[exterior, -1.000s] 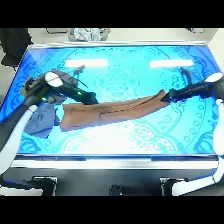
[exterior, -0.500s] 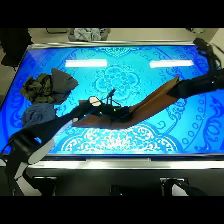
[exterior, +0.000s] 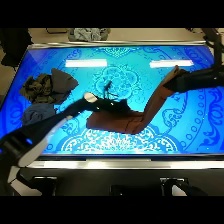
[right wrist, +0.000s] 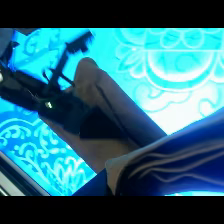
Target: Fold the shirts.
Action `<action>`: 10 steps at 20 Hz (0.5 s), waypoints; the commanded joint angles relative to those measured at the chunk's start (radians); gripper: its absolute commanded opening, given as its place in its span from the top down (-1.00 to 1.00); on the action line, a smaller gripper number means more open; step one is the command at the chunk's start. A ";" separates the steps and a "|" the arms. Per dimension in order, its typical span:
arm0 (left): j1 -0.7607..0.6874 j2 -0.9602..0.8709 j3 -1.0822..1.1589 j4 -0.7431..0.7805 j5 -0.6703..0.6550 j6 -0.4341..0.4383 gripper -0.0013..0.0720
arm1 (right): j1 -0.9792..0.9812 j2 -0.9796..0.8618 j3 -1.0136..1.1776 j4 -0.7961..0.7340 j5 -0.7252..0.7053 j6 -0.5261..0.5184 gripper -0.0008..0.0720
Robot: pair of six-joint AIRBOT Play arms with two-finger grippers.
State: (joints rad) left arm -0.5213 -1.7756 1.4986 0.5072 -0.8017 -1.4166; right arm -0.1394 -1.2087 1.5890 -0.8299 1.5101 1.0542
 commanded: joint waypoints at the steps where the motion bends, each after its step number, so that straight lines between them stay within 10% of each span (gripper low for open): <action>1: 0.192 0.215 0.001 0.418 -0.071 -0.105 0.90 | 0.159 -0.102 0.000 0.030 -0.100 -0.016 0.87; 8: 0.517 0.586 0.001 0.504 -0.158 -0.111 0.90 | 0.602 -0.487 0.000 0.114 -0.448 0.016 0.86; 9: 0.525 0.612 0.001 0.504 -0.154 -0.123 0.90 | 0.641 -0.541 0.000 0.136 -0.493 0.018 0.49; 10: 0.525 0.628 0.001 0.504 -0.151 -0.133 0.90 | 0.665 -0.584 0.000 0.164 -0.515 0.036 -0.73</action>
State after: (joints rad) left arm -0.0544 -1.2411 1.4994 0.9756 -0.9443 -1.5257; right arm 0.4088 -1.6539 1.5890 -0.7330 1.1217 1.0595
